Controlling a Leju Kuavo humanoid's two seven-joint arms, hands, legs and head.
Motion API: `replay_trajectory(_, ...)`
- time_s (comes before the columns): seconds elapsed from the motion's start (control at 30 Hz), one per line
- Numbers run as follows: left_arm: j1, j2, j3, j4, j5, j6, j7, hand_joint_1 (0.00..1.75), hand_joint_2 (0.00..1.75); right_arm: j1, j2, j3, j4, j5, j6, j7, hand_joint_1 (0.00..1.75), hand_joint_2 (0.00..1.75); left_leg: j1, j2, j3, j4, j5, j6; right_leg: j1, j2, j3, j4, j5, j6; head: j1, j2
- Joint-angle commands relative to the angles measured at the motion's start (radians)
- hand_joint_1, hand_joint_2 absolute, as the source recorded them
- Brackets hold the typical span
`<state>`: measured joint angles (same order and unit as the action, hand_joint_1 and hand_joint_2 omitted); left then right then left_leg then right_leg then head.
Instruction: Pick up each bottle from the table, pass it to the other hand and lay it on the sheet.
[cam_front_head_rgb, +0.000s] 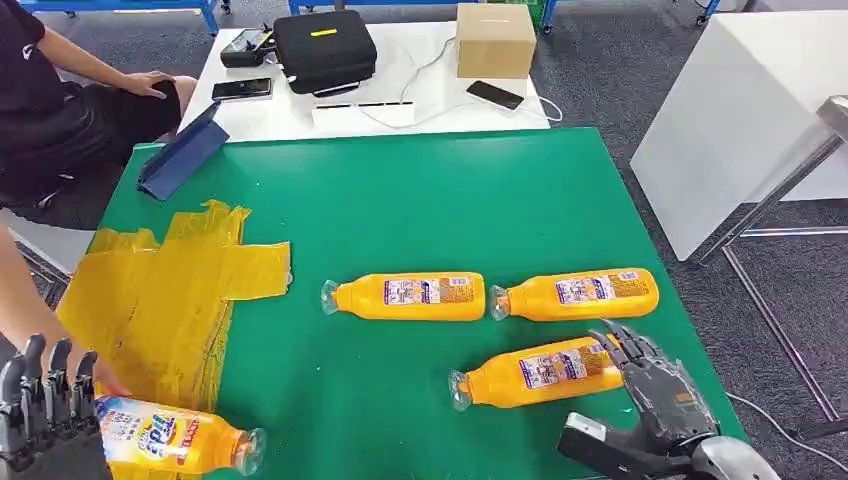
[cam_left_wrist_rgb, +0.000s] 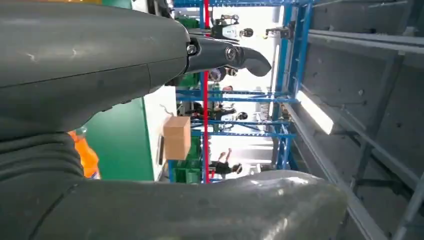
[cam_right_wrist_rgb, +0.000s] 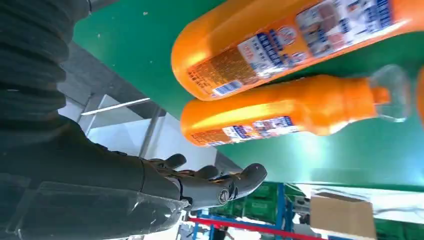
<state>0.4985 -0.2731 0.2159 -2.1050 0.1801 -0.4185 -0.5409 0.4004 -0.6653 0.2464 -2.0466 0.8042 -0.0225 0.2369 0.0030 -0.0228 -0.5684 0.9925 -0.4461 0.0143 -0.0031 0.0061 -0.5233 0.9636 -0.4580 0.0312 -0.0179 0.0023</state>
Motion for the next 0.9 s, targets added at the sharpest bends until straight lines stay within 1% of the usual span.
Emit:
replay_trajectory(0.03, -0.015, 0.0, -0.008, 0.017, 0.008, 0.004, 0.018, 0.0, 0.0, -0.084, 0.102, -0.033, 0.138, 0.013, 0.056, -0.031, 0.0, 1.75, 0.001, 0.002, 0.002, -0.001, 0.0, 0.0, 0.001, 0.0, 0.002, -0.002, 0.001, 0.0, 0.0, 0.0)
replay_trajectory(0.37, -0.025, 0.035, -0.046, 0.019, 0.013, 0.031, 0.02, 0.0, 0.0, -0.21, 0.14, 0.071, 0.235, 0.044, 0.129, -0.051, 0.0, 1.75, 0.001, 0.004, 0.004, -0.002, 0.0, -0.001, 0.001, 0.002, 0.004, -0.004, 0.001, 0.0, 0.0, 0.0)
replay_trajectory(0.53, -0.029, 0.047, -0.06, 0.018, 0.02, 0.041, 0.022, 0.0, 0.0, -0.245, 0.145, 0.098, 0.273, 0.049, 0.148, -0.054, 0.0, 1.75, 0.001, 0.004, 0.004, -0.002, 0.0, -0.001, 0.001, 0.001, 0.004, -0.004, 0.001, 0.0, 0.0, 0.0)
replay_trajectory(0.73, -0.035, 0.063, -0.064, 0.017, 0.043, 0.053, 0.022, 0.0, 0.0, -0.258, 0.108, 0.17, 0.315, 0.057, 0.21, -0.048, 0.0, 1.75, 0.001, 0.003, 0.003, -0.002, 0.0, -0.001, 0.001, 0.001, 0.003, -0.003, 0.0, 0.0, 0.0, 0.0)
replay_trajectory(0.9, -0.04, 0.079, -0.08, 0.022, 0.058, 0.057, 0.031, 0.0, 0.0, -0.259, 0.058, 0.243, 0.36, 0.068, 0.264, -0.004, 0.0, 1.75, 0.0, 0.002, 0.003, -0.002, 0.0, 0.0, 0.001, 0.0, 0.004, -0.003, 0.0, 0.0, 0.0, 0.0)
